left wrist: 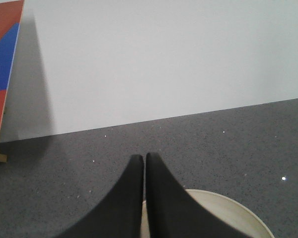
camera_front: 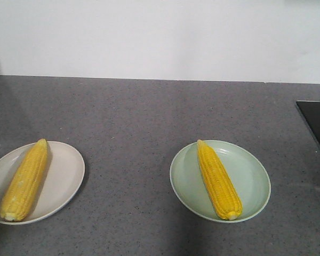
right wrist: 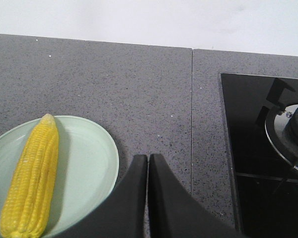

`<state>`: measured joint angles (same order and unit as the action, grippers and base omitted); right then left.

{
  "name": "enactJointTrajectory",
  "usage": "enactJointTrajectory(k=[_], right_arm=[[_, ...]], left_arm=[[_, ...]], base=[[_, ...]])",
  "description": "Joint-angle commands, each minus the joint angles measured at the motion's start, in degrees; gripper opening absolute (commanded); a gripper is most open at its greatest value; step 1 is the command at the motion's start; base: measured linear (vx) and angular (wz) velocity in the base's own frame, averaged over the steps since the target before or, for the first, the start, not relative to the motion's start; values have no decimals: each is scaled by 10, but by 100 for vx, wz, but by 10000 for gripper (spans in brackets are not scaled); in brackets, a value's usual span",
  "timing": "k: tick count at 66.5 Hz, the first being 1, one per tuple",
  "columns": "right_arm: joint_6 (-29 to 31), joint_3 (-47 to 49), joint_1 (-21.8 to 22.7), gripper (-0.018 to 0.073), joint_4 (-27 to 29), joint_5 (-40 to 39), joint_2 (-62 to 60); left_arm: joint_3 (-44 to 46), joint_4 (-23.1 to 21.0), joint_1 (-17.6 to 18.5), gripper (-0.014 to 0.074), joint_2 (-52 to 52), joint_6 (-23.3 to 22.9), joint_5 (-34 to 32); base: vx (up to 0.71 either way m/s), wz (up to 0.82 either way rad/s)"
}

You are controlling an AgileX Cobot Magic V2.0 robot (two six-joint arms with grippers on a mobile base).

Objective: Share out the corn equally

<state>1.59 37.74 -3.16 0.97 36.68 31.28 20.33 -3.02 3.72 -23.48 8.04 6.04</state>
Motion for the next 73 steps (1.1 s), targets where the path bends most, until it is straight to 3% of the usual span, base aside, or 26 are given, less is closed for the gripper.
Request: enactJointTrajectory(k=[1, 8, 14, 26, 39, 73], right_arm=[[2, 14, 3, -10, -3, -42, 3], [2, 14, 3, -10, -3, -42, 3], [2, 14, 3, -10, -3, -42, 3], [2, 14, 3, -10, -3, -42, 3], [2, 14, 3, -10, -3, -42, 3], [2, 14, 3, -10, -2, -40, 3]], left_arm=[[-37, 44, 2, -6, 35, -58, -84], [-86, 95, 2, -6, 79, -110, -103], [-118, 99, 2, -6, 121, -129, -104], [-177, 94, 2, -6, 198, -129, -104], [-228, 46, 1, -6, 253, -125, -100], [-226, 57, 1, -6, 251, -125, -99]], base=[[0, 0], [0, 0], [0, 0], [0, 0], [0, 0], [0, 0]])
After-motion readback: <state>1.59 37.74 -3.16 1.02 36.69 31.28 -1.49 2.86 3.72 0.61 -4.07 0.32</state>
